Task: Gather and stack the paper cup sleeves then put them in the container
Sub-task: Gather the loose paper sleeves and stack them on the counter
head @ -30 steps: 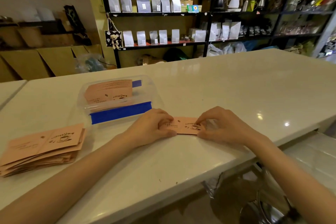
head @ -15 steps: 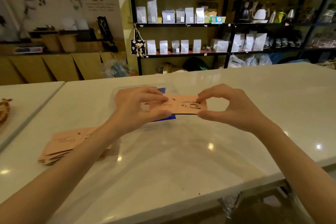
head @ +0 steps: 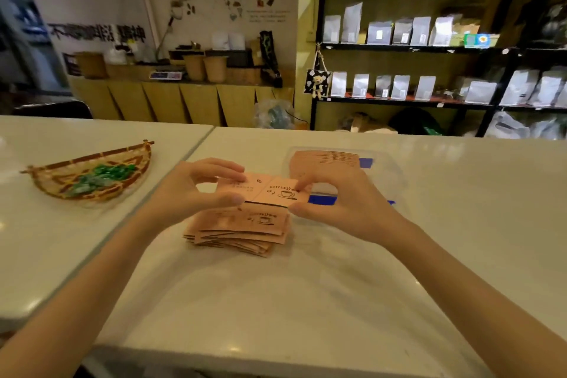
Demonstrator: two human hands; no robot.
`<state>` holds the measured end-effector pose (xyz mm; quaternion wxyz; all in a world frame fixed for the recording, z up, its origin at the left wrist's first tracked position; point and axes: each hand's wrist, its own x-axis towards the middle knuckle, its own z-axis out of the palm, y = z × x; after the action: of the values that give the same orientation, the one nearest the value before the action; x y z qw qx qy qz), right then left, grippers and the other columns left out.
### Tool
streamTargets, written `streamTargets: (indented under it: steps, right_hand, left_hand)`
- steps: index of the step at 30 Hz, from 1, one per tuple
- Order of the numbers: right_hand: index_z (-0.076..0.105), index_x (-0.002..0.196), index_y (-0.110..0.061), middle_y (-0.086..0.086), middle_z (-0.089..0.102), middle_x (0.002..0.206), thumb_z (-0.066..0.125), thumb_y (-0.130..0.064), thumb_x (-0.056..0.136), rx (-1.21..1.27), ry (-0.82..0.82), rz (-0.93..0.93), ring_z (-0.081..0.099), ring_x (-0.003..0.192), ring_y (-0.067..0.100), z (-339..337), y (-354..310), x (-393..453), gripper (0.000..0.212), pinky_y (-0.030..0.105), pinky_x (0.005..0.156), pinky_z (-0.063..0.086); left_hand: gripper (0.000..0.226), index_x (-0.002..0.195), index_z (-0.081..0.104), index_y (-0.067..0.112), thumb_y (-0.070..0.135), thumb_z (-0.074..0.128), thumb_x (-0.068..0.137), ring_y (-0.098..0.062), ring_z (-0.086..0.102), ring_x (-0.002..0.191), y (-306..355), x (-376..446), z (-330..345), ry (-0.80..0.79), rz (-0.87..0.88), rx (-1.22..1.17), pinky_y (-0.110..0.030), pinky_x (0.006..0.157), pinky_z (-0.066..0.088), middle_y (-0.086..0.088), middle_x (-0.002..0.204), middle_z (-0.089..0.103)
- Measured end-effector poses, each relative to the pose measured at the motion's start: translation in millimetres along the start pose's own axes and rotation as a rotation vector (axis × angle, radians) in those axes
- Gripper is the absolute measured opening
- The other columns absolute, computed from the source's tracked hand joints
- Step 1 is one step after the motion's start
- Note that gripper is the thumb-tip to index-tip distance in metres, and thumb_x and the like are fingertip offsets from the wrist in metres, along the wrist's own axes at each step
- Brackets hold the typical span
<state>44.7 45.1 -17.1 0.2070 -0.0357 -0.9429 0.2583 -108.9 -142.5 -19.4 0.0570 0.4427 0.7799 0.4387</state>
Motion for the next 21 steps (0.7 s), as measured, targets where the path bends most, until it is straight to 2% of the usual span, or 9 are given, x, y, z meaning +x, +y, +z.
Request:
streamTargets:
  steps: [3,9,13,15,17,18,19,21]
  right_hand:
    - [0.061,0.101,-0.034,-0.008,0.061,0.115,0.062,-0.053,0.072,0.004,-0.069,0.001,0.049,0.103,0.010,17,-5,11,0.034,0.031,0.087,0.045]
    - [0.061,0.104,-0.030,-0.008,0.061,0.115,0.062,-0.051,0.074,-0.042,-0.180,-0.011,0.048,0.101,0.007,41,-12,21,0.036,0.027,0.085,0.044]
    - [0.060,0.105,-0.030,-0.008,0.059,0.113,0.059,-0.054,0.074,-0.073,-0.279,0.001,0.048,0.103,0.008,47,-7,23,0.039,0.030,0.088,0.046]
    - [0.060,0.105,-0.029,-0.008,0.059,0.115,0.053,-0.053,0.079,-0.030,-0.291,0.007,0.048,0.104,0.007,45,-6,28,0.036,0.032,0.092,0.045]
    - [0.059,0.108,-0.027,-0.007,0.059,0.118,0.047,-0.045,0.086,0.029,-0.281,0.011,0.048,0.103,0.005,44,-8,35,0.031,0.028,0.091,0.044]
    - [0.056,0.112,-0.026,-0.006,0.058,0.122,0.044,-0.041,0.089,0.046,-0.293,0.020,0.048,0.103,0.005,44,-9,40,0.030,0.023,0.088,0.043]
    - [0.053,0.117,-0.026,-0.005,0.057,0.125,0.042,-0.038,0.091,0.054,-0.321,0.037,0.048,0.104,0.005,44,-10,44,0.031,0.020,0.085,0.043]
    - [0.045,0.126,-0.026,-0.001,0.052,0.132,0.039,-0.039,0.092,0.054,-0.411,0.093,0.049,0.112,0.012,45,-13,53,0.037,0.023,0.087,0.044]
  left_hand:
    - [0.038,0.086,0.069,0.038,0.050,0.076,0.051,0.008,0.052,0.097,-16,-10,-11,0.012,-0.045,0.043,-0.016,0.083,0.040,0.026,0.102,0.059]
    - [0.045,0.089,0.069,0.043,0.065,0.067,0.050,0.019,0.048,0.098,-45,-20,-21,-0.027,-0.089,0.146,-0.004,0.079,0.036,0.044,0.092,0.059]
    - [0.043,0.090,0.068,0.042,0.060,0.066,0.051,0.022,0.043,0.099,-57,-22,-20,-0.096,-0.116,0.197,-0.015,0.086,0.033,0.035,0.104,0.054]
    - [0.031,0.088,0.069,0.038,0.052,0.065,0.061,0.022,0.043,0.096,-55,-19,-21,-0.104,-0.115,0.156,-0.014,0.085,0.034,0.032,0.107,0.053]
    - [0.017,0.090,0.065,0.032,0.040,0.059,0.076,0.014,0.045,0.096,-52,-12,-25,-0.112,-0.153,0.103,-0.018,0.087,0.037,0.024,0.109,0.053]
    - [0.020,0.092,0.061,0.032,0.045,0.057,0.077,0.011,0.045,0.096,-52,-7,-27,-0.150,-0.198,0.092,-0.019,0.087,0.038,0.023,0.108,0.053]
    - [0.034,0.094,0.056,0.034,0.058,0.057,0.070,0.008,0.046,0.097,-53,-2,-30,-0.211,-0.249,0.103,-0.019,0.087,0.039,0.023,0.107,0.052]
    - [0.073,0.105,0.048,0.038,0.080,0.054,0.046,-0.003,0.049,0.105,-57,8,-34,-0.366,-0.363,0.155,-0.021,0.088,0.040,0.020,0.108,0.052]
